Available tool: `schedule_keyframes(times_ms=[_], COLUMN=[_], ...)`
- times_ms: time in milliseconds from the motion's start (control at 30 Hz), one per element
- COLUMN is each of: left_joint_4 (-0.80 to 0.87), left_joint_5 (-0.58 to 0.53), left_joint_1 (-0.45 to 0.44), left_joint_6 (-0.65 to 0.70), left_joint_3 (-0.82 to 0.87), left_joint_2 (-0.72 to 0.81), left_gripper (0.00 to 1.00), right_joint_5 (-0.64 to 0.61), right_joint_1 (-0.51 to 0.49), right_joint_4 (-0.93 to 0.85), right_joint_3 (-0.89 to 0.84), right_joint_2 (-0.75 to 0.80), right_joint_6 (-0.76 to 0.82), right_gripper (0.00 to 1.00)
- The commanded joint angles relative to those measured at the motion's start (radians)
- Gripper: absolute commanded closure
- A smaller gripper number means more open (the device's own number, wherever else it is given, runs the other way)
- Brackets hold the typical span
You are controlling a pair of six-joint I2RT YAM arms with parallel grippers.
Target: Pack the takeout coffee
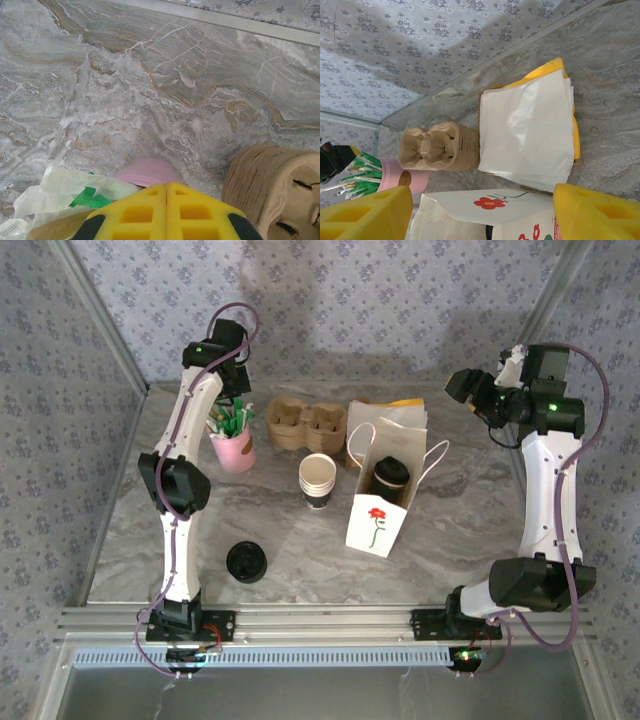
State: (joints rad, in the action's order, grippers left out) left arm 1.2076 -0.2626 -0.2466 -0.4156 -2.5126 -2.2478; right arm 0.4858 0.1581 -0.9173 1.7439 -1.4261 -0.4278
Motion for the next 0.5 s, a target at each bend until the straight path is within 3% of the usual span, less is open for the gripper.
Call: schedule_keyframes(times_ms=[0, 467], left_joint_4=[0.001, 0.030], left_joint_5=[-0.029, -0.037], left_joint_1=[0.002, -0.031], left_joint_6=[-0.003, 0.009], left_joint_3=[-0.041, -0.028], left_joint_2=[0.061, 0.209], left_gripper=[1.00, 1.00], right_joint_5=[-0.010, -0.016], right_joint_1=[-0.008, -0.024], right_joint_4=[-0.027, -0.087], right_joint_3=[0.014, 0.106], right_joint_2=[0.002, 0.033], right_joint_6=[0.017, 0.015], right_gripper=[0.24, 0.24])
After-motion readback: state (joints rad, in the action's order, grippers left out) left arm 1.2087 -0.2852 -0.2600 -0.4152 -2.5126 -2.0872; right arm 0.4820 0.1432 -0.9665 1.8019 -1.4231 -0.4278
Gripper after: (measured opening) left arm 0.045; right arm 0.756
